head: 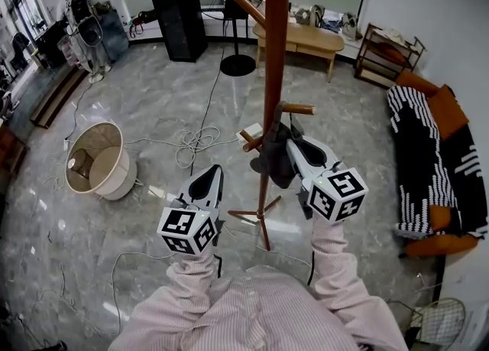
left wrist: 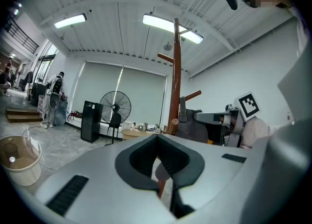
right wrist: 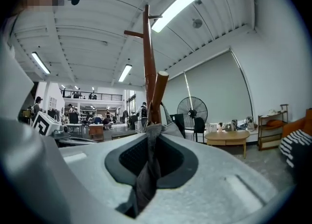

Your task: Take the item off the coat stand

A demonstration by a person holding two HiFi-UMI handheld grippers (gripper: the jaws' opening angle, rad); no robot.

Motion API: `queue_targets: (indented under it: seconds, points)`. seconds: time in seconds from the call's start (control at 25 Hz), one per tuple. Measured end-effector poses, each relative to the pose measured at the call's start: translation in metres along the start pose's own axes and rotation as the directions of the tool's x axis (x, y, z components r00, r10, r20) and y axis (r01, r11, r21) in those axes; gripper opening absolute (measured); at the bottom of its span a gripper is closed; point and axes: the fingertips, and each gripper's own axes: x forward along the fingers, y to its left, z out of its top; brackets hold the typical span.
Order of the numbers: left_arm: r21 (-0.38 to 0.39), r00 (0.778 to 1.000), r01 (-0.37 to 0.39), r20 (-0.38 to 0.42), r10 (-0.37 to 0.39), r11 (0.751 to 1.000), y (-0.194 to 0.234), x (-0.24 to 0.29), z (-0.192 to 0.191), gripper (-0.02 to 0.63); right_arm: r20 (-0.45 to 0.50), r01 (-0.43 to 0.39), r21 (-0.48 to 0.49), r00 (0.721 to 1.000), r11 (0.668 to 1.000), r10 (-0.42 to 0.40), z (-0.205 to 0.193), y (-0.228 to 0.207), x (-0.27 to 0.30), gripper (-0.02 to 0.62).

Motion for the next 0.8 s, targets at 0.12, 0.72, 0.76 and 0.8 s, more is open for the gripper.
queue_targets:
  seconds: [0.12, 0.72, 0.76, 0.8]
  points:
    - [-0.003, 1.0, 0.013, 0.001, -0.013, 1.0, -0.002, -0.001, 0.0, 0.002, 0.001, 0.002, -0.002, 1.0, 1.0, -0.002, 0.003, 0.002, -0.002, 0.032]
    - [0.009, 0.995, 0.098, 0.001, -0.098, 0.995, -0.011, -0.008, 0.0, 0.002, 0.068, 0.075, -0.051, 0.995, 0.996, -0.072, 0.033, 0.009, -0.022, 0.031]
    - [0.009, 0.995, 0.102, 0.001, -0.102, 0.995, -0.014, -0.008, 0.0, 0.002, 0.073, 0.08, -0.051, 0.994, 0.995, -0.076, 0.035, 0.008, -0.025, 0.031]
    - [0.008, 0.994, 0.105, 0.002, -0.105, 0.994, -0.015, -0.008, 0.0, 0.002, 0.077, 0.084, -0.051, 0.994, 0.995, -0.08, 0.036, 0.007, -0.028, 0.031]
